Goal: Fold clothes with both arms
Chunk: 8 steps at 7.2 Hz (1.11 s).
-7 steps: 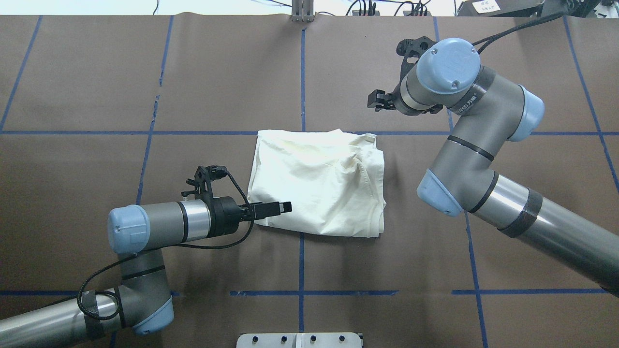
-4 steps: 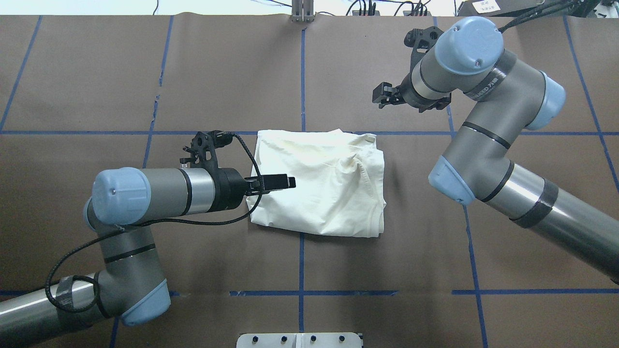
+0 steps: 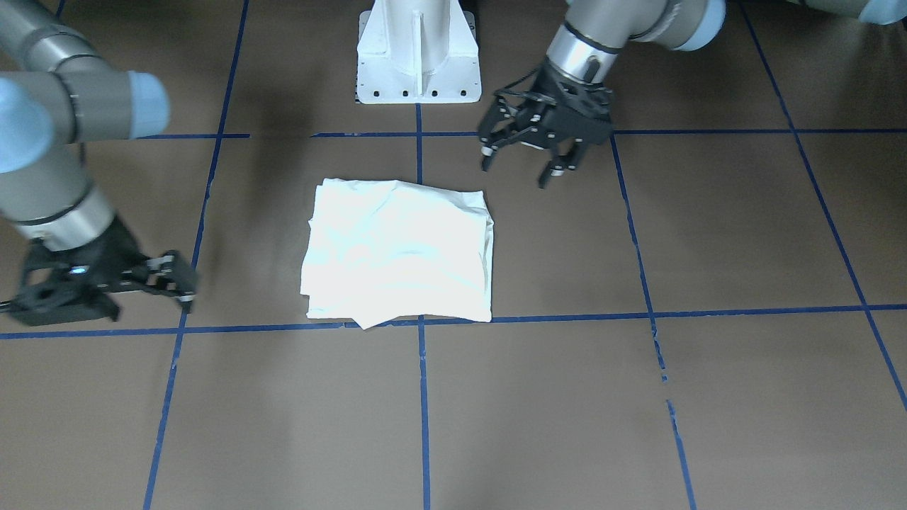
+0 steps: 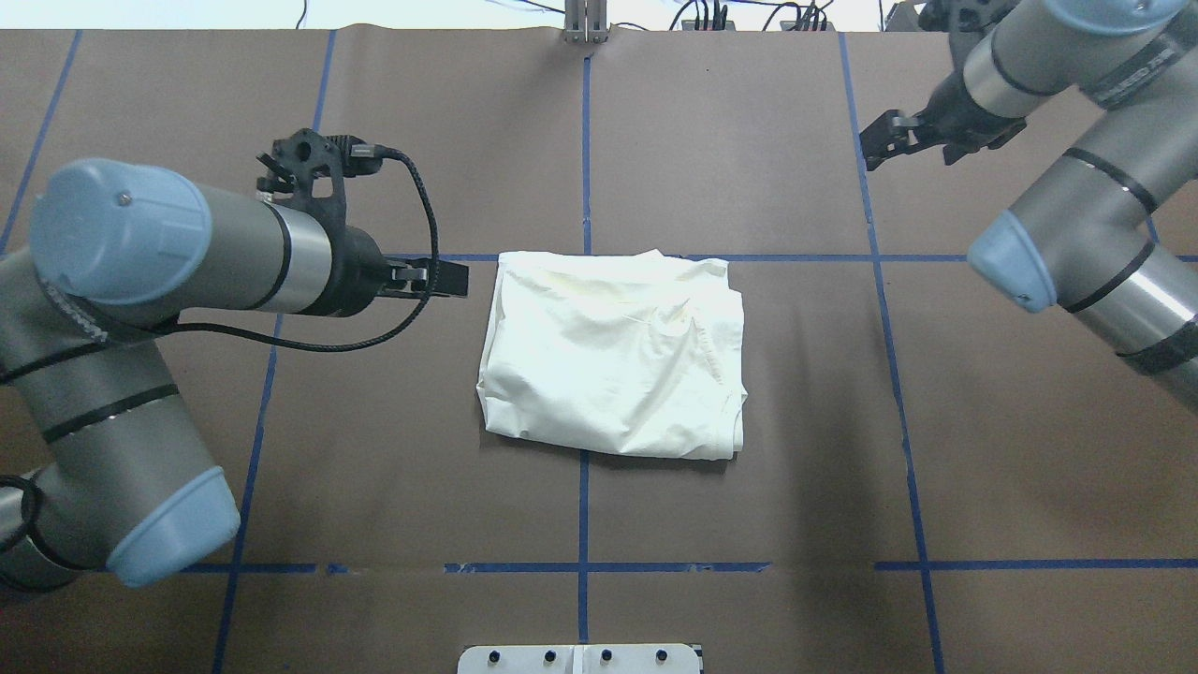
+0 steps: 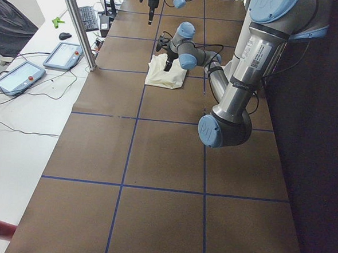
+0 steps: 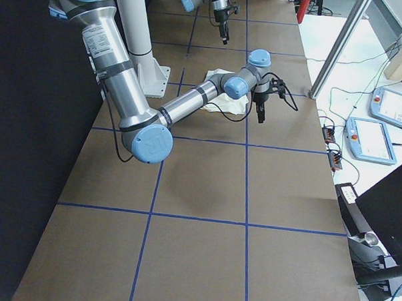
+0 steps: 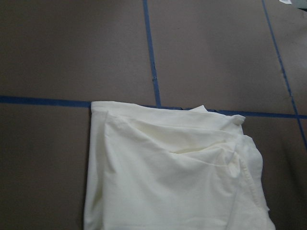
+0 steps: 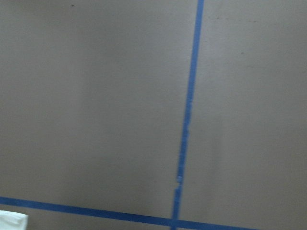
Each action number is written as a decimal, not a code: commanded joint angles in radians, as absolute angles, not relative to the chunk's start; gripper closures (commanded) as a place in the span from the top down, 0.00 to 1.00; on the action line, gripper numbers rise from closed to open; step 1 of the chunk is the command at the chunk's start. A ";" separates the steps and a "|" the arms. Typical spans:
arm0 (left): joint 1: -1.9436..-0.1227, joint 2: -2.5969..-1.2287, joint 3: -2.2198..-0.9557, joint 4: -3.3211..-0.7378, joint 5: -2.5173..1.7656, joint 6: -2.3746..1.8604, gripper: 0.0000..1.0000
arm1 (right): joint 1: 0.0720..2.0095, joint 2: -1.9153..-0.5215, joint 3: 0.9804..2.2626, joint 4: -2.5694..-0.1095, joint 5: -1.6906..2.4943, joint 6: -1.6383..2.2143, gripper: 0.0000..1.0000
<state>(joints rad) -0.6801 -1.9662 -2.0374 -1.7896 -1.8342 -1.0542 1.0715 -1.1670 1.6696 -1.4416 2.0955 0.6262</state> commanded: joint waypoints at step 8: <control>-1.536 -1.499 -1.765 -1.703 -2.328 -0.026 1.00 | 1.523 -1.730 1.673 -1.467 2.252 0.005 1.00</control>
<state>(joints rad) -1.4201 -1.5072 -1.8620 -1.7143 -2.2963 -0.1765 1.4805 -1.6865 1.6623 -1.4688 2.2386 0.0042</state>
